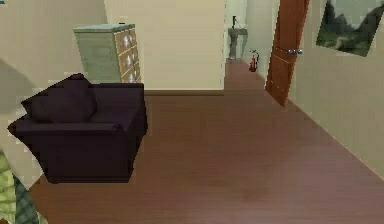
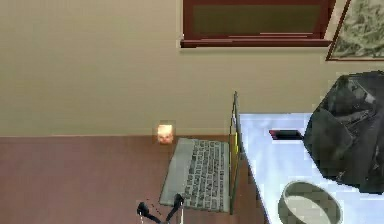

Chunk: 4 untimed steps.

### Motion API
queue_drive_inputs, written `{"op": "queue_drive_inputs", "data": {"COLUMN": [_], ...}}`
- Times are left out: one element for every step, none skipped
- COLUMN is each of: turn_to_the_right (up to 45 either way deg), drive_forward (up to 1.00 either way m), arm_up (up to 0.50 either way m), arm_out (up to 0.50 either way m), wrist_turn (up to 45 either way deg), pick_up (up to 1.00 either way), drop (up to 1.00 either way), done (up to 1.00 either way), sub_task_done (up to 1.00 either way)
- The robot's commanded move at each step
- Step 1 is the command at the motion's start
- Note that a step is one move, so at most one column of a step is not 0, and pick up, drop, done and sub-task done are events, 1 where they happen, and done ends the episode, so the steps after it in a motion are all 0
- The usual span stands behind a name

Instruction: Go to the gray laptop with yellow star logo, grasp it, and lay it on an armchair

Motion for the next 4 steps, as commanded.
{"op": "queue_drive_inputs", "data": {"turn_to_the_right": [0.0, 3.0, 0.0, -3.0], "drive_forward": [0.25, 0.0, 0.8, 0.0], "arm_up": [0.0, 0.0, 0.0, 0.0], "arm_out": [0.0, 0.0, 0.0, 0.0], "wrist_turn": [0.0, 0.0, 0.0, 0.0], "pick_up": [0.0, 0.0, 0.0, 0.0], "drop": [0.0, 0.0, 0.0, 0.0], "done": [0.0, 0.0, 0.0, 0.0], "sub_task_done": [0.0, 0.0, 0.0, 0.0]}}
